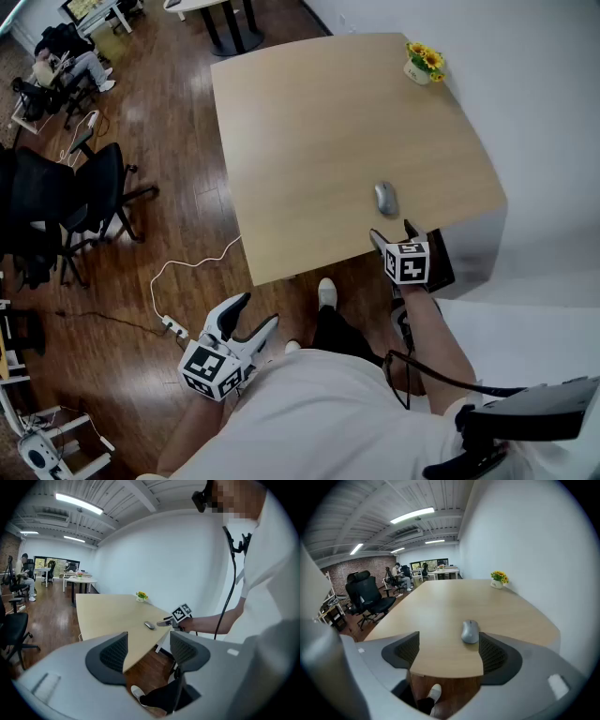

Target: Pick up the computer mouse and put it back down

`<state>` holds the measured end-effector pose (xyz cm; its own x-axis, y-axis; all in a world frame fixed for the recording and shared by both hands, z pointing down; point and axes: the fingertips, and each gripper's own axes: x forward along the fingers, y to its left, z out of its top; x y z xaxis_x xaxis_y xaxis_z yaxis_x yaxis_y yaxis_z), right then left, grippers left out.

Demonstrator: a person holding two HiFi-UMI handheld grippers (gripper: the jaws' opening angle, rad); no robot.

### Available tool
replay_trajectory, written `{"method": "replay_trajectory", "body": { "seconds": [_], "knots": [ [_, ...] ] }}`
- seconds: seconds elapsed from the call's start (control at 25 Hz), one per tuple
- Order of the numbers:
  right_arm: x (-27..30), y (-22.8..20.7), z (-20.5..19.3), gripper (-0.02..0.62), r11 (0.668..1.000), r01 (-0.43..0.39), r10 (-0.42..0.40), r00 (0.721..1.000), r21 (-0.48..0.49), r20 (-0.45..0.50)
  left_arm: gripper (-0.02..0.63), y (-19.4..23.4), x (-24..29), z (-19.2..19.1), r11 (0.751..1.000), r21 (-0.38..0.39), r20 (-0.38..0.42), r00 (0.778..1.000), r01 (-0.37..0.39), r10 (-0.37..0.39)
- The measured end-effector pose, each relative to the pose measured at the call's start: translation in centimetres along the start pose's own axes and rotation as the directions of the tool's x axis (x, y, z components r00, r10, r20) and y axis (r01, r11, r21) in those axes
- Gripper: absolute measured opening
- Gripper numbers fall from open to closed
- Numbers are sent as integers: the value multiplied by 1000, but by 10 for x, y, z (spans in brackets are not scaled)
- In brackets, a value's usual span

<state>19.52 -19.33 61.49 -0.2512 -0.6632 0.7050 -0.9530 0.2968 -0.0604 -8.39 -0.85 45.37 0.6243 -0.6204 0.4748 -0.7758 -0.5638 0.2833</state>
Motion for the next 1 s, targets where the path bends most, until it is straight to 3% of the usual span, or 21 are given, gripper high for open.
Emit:
{"method": "replay_trajectory", "body": {
  "seconds": [0.24, 0.44, 0.64, 0.72, 1.0],
  "knots": [
    [106, -83, 19, 379, 996, 75, -72, 995, 45, -70, 261, 14, 69, 47, 999, -37, 12, 1000, -21, 21],
    [151, -94, 9, 369, 992, 101, -91, 988, 80, -122, 261, 27, 85, 51, 996, -68, -24, 998, -57, 56],
    [168, -99, 4, 343, 990, 106, -95, 989, 92, -112, 261, 36, 101, 49, 994, -93, -43, 997, -63, 59],
    [167, -97, 4, 301, 992, 98, -89, 991, 86, -96, 261, 37, 103, 46, 994, -91, -40, 998, -58, 54],
    [147, -88, 12, 296, 989, 114, -107, 991, 92, -79, 261, 39, 77, 33, 998, -53, -1, 1000, -27, 27]
  ]
}}
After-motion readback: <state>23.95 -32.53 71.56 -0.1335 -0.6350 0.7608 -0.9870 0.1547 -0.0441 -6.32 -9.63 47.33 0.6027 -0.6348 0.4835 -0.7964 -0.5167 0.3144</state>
